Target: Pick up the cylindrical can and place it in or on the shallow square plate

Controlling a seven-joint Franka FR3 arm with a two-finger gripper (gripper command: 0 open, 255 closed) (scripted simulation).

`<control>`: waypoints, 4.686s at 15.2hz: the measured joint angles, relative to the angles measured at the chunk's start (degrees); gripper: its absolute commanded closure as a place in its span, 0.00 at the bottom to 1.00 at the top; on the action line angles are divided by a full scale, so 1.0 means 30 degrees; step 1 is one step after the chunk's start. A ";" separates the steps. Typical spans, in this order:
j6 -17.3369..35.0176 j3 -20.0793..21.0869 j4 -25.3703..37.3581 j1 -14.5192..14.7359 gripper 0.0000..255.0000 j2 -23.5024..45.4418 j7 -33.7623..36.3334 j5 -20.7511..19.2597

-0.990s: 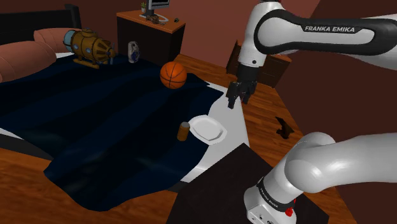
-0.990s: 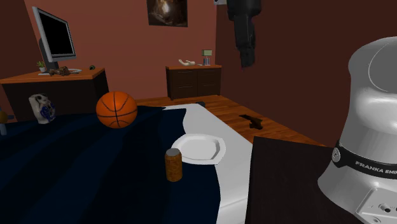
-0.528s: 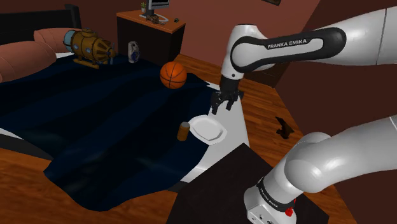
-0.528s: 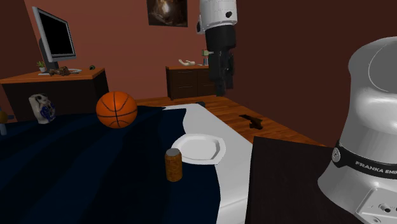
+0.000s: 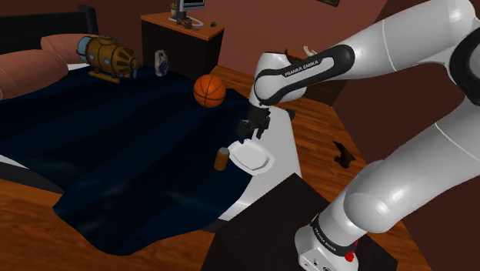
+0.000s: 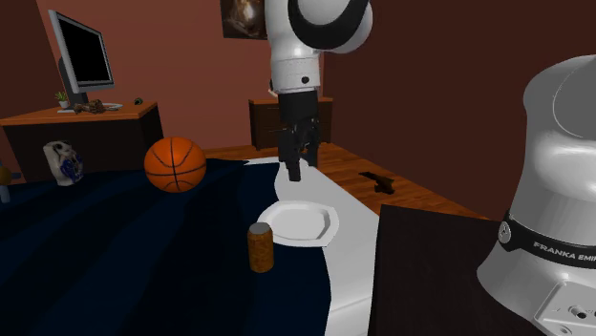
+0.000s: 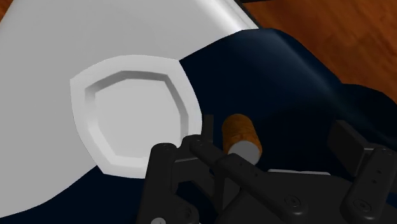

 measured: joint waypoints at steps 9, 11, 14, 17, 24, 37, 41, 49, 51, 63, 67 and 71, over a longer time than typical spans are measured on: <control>0.4760 0.0013 0.3208 -0.0014 0.00 0.7017 0.0141 0.0255; 0.5506 0.0022 0.4126 -0.0021 0.00 0.8480 0.0175 0.0318; 0.6501 0.0014 0.5811 -0.0103 0.00 1.0854 0.0134 0.0414; 0.6973 0.0029 0.6696 -0.0104 0.00 1.2070 0.0173 0.0455; 0.8184 0.0086 0.7014 -0.0154 0.00 1.3580 0.0107 0.0523; 0.8273 0.0098 0.7084 -0.0131 1.00 1.3708 0.0129 0.0528; 0.8183 0.0092 0.7048 -0.0123 1.00 1.3591 0.0140 0.0522; 0.6806 0.0022 0.6663 -0.0065 1.00 1.1843 0.0221 0.0444; 0.6410 0.0001 0.6606 -0.0076 1.00 1.1390 0.0212 0.0424; 0.4619 -0.0665 0.6016 -0.1641 1.00 0.9041 -0.2017 0.0515; 0.4172 -0.1181 0.6435 -0.2889 1.00 0.9032 -0.3873 0.0671; 0.3647 -0.1739 0.6873 -0.4191 1.00 0.8977 -0.5808 0.0822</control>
